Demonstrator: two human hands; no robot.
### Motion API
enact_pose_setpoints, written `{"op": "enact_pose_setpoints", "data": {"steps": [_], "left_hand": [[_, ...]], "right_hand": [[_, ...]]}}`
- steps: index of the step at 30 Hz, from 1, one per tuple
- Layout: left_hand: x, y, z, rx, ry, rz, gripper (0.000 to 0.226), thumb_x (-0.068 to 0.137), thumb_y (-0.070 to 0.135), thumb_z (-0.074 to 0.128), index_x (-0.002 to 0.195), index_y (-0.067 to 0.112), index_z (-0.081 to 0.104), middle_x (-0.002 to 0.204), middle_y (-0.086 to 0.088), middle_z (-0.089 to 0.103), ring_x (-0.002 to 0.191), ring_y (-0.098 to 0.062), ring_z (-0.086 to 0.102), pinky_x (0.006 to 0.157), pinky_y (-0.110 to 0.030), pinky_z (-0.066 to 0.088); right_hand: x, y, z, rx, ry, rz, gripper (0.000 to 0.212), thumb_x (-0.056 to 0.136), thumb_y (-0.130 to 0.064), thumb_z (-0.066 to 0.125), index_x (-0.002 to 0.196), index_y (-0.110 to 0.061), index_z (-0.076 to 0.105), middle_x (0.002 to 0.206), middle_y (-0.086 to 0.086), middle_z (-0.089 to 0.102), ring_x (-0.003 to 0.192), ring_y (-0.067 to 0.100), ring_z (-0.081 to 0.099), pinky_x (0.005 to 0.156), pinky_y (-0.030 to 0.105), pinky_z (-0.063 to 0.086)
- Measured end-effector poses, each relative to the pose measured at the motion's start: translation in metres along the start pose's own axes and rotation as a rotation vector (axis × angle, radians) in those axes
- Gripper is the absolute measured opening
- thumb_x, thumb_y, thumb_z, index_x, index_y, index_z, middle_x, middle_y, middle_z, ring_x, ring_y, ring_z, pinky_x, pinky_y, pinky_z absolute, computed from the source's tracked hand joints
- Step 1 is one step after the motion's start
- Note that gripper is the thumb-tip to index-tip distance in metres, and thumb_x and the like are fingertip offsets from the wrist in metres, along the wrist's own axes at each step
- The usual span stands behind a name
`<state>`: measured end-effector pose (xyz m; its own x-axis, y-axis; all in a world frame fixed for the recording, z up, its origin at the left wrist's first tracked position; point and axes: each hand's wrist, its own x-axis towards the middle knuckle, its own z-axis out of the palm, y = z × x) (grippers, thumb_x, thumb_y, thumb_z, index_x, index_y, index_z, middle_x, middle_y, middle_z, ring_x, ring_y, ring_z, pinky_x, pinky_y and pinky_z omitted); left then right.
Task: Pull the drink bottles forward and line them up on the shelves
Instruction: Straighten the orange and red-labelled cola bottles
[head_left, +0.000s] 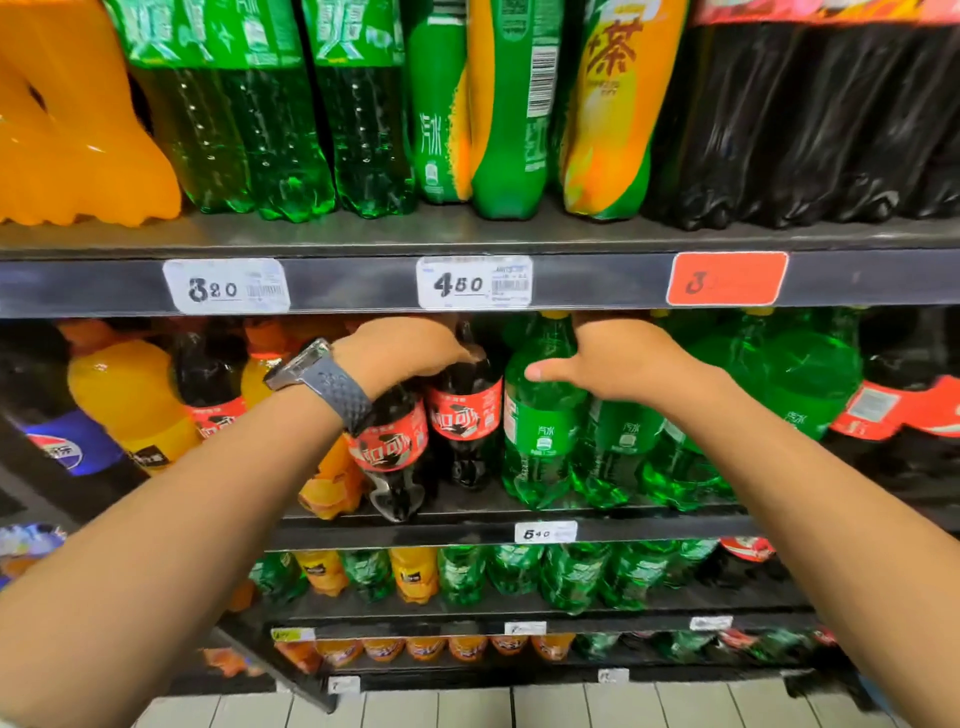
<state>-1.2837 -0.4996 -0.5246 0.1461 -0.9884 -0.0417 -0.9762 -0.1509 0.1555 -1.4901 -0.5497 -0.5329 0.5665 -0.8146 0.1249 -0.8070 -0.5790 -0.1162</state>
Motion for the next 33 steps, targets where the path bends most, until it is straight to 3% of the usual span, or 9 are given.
{"op": "enact_pose_setpoints", "data": {"steps": [5,8,12,16,20,23,26,28,33], "left_hand": [[0.007,0.002,0.002,-0.106,-0.068,-0.085,0.078,0.085,0.058,0.056,0.149,0.023,0.028,0.151,-0.005,0.035,0.133,-0.028,0.039,0.11,-0.042,0.031],[-0.003,0.004,0.001,0.049,-0.08,-0.118,0.073,0.087,0.061,0.049,0.143,0.017,0.037,0.147,-0.009,0.041,0.128,-0.029,0.045,0.099,-0.036,0.037],[-0.021,0.018,0.009,0.18,0.165,-0.035,0.053,0.084,0.07,0.043,0.088,0.019,0.058,0.113,-0.008,0.063,0.085,-0.026,0.056,0.07,-0.033,0.04],[-0.018,0.033,0.012,0.026,0.201,0.168,0.069,0.086,0.065,0.044,0.138,0.021,0.037,0.144,-0.007,0.044,0.122,-0.03,0.049,0.09,-0.04,0.043],[-0.006,0.045,0.015,-0.073,0.198,0.192,0.073,0.088,0.067,0.038,0.143,0.02,0.034,0.147,-0.009,0.04,0.126,-0.031,0.046,0.094,-0.039,0.04],[-0.003,0.06,0.024,-0.018,0.188,0.152,0.076,0.077,0.082,0.032,0.12,0.023,0.053,0.121,-0.005,0.061,0.096,-0.024,0.059,0.072,-0.033,0.038],[-0.003,0.068,0.036,0.065,0.293,0.167,0.058,0.075,0.081,0.04,0.071,0.024,0.043,0.069,0.009,0.051,0.054,-0.006,0.038,0.051,-0.026,0.027],[-0.005,0.073,0.04,0.108,0.337,0.181,0.059,0.078,0.077,0.044,0.062,0.022,0.032,0.059,0.009,0.039,0.049,-0.005,0.032,0.045,-0.025,0.02],[-0.002,0.075,0.036,0.094,0.239,0.097,0.059,0.078,0.073,0.05,0.06,0.018,0.037,0.055,0.005,0.041,0.049,-0.008,0.036,0.045,-0.026,0.018]], "right_hand": [[0.004,0.001,0.001,0.011,-0.051,0.019,0.077,0.077,-0.065,0.06,0.127,-0.008,0.046,0.129,0.014,0.054,0.11,0.034,0.054,0.09,0.042,0.049],[0.005,0.0,0.004,-0.004,-0.013,0.035,0.076,0.076,-0.07,0.057,0.122,-0.01,0.05,0.117,0.008,0.06,0.097,0.03,0.059,0.074,0.036,0.05],[0.001,-0.008,0.01,-0.028,0.12,0.055,0.081,0.074,-0.076,0.053,0.126,-0.015,0.045,0.114,0.004,0.061,0.09,0.027,0.061,0.061,0.031,0.042],[-0.013,0.01,0.002,-0.011,0.158,-0.056,0.061,0.082,-0.068,0.051,0.1,-0.01,0.054,0.094,0.006,0.063,0.085,0.029,0.062,0.058,0.032,0.043],[-0.034,0.031,-0.005,-0.082,0.315,-0.099,0.051,0.089,-0.051,0.053,0.121,-0.01,0.055,0.121,0.012,0.061,0.107,0.034,0.057,0.081,0.042,0.05],[-0.044,0.035,0.002,-0.197,0.391,-0.101,0.046,0.088,-0.043,0.057,0.121,-0.011,0.055,0.1,0.014,0.065,0.093,0.036,0.059,0.078,0.041,0.047],[-0.049,0.046,0.008,-0.215,0.524,0.037,0.048,0.082,-0.052,0.062,0.09,-0.005,0.06,0.077,0.014,0.06,0.075,0.036,0.056,0.069,0.041,0.041],[-0.048,0.058,0.006,-0.053,0.453,0.169,0.059,0.074,-0.063,0.065,0.062,-0.008,0.048,0.056,0.008,0.048,0.055,0.027,0.046,0.052,0.033,0.031],[-0.034,0.078,0.002,0.157,0.076,0.158,0.061,0.072,-0.063,0.068,0.058,-0.011,0.04,0.047,0.002,0.039,0.044,0.016,0.04,0.043,0.03,0.022]]}}
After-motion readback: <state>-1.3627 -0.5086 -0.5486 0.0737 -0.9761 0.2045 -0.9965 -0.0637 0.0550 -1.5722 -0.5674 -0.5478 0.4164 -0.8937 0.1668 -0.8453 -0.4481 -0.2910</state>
